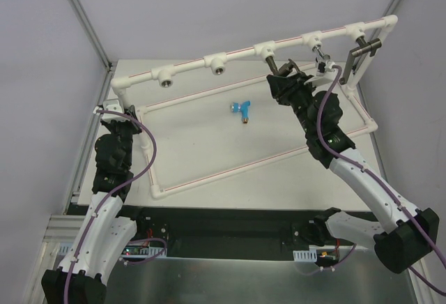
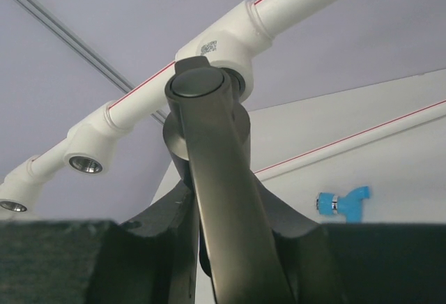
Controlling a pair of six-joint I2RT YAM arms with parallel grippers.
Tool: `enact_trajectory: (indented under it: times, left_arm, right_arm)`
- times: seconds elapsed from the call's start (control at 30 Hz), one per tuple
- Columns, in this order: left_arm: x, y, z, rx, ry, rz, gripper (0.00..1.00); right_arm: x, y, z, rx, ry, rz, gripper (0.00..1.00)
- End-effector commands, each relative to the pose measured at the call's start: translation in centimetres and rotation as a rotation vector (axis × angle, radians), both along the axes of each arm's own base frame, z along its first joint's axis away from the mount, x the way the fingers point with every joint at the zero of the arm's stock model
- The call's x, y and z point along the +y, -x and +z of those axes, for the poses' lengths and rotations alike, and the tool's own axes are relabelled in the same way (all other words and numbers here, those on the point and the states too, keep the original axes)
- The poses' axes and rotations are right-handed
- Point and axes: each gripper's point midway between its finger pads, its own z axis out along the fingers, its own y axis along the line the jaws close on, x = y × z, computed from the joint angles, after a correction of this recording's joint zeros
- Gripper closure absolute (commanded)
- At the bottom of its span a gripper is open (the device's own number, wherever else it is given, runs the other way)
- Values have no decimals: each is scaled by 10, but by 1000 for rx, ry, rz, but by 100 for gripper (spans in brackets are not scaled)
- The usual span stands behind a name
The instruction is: Install the water faucets
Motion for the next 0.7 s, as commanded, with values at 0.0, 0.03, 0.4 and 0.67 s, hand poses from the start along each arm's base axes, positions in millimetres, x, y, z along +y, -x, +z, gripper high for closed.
enact_trajectory:
  times: [0.0, 0.03, 0.4, 0.67]
  left_arm:
    - [-30, 5, 26, -78, 48, -143, 100]
    - [-30, 4, 26, -76, 48, -143, 100]
    - [-31, 4, 25, -73, 45, -144, 100]
    - [-31, 4, 25, -73, 45, -145, 100]
  right_arm:
    - [-25, -17, -66, 207, -12, -118, 98]
    - [-25, -18, -68, 211, -30, -117, 98]
    - [-20, -21, -61, 247, -214, -63, 98]
    - [-16, -22, -60, 317, -412, -57, 98]
